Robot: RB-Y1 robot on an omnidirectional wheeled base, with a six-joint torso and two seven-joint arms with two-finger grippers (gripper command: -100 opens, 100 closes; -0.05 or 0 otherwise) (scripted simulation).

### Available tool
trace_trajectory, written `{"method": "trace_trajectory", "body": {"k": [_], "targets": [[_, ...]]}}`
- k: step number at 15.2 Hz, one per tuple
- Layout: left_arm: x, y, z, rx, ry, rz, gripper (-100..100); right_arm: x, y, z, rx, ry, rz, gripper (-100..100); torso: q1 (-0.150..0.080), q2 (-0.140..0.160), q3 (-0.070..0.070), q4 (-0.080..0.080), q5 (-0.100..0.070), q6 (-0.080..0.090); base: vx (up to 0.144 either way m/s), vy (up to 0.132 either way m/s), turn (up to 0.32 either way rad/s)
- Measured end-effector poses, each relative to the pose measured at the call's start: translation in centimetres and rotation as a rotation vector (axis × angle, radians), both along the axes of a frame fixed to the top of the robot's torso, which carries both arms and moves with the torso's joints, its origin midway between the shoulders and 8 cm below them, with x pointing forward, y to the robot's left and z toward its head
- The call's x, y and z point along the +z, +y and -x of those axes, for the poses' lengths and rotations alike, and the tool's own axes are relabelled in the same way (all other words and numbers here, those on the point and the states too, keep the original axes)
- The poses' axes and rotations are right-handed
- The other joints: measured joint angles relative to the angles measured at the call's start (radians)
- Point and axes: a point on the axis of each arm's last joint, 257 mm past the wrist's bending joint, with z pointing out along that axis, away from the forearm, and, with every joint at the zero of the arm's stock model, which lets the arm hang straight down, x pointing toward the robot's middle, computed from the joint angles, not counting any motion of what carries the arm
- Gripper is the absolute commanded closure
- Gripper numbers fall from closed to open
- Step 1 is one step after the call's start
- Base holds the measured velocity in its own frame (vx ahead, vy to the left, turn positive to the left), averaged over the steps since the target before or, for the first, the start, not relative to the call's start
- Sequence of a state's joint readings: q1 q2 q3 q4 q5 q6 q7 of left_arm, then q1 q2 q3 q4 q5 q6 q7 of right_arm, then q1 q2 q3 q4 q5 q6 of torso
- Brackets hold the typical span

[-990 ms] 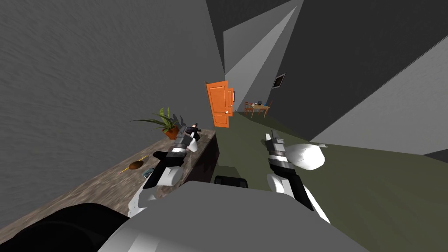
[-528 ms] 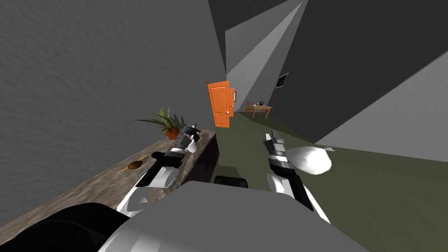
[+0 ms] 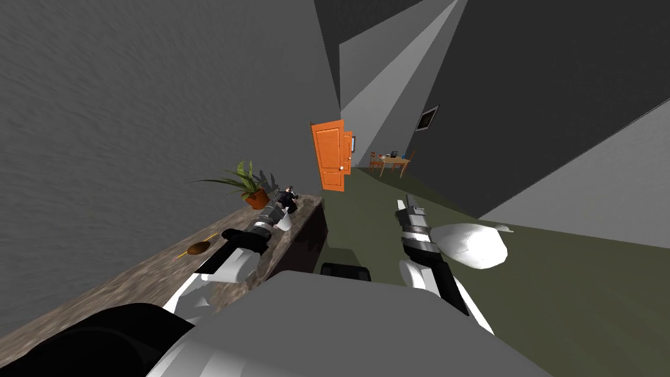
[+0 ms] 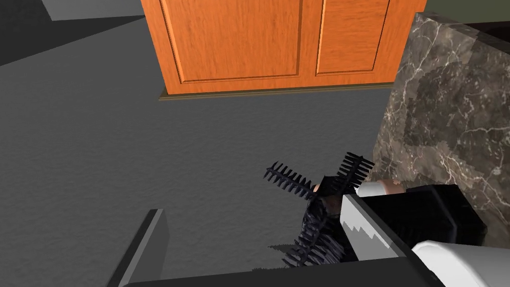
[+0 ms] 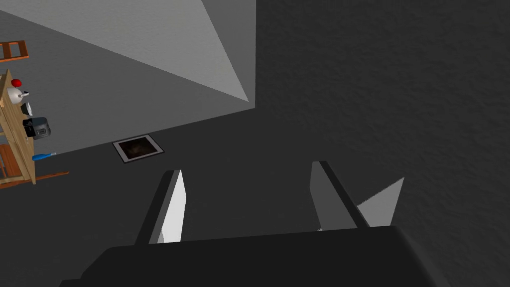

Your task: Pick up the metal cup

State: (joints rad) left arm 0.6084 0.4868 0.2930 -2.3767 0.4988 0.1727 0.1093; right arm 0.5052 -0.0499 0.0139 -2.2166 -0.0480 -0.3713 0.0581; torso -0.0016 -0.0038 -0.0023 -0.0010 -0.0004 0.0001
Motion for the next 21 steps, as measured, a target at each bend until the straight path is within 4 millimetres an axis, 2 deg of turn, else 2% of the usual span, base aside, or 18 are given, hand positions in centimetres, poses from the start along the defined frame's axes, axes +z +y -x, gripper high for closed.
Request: {"method": "trace_trajectory", "body": {"k": [11, 21], "targets": [[-4.3, 2.9, 0.9, 0.027, 0.241, 0.031, -100, 0.0, 0.0, 0.0, 0.000, 0.000, 0.000, 0, 0.000, -0.001, -0.001, 0.000, 0.000, 0.000, 0.059, -0.034, 0.054], [-7.9, 5.2, 3.0, 0.057, 0.445, 0.063, -100, 0.0, 0.0, 0.0, 0.000, 0.000, 0.000, 0, 0.001, -0.001, 0.000, 0.000, 0.000, 0.000, 0.047, -0.023, 0.038]]}}
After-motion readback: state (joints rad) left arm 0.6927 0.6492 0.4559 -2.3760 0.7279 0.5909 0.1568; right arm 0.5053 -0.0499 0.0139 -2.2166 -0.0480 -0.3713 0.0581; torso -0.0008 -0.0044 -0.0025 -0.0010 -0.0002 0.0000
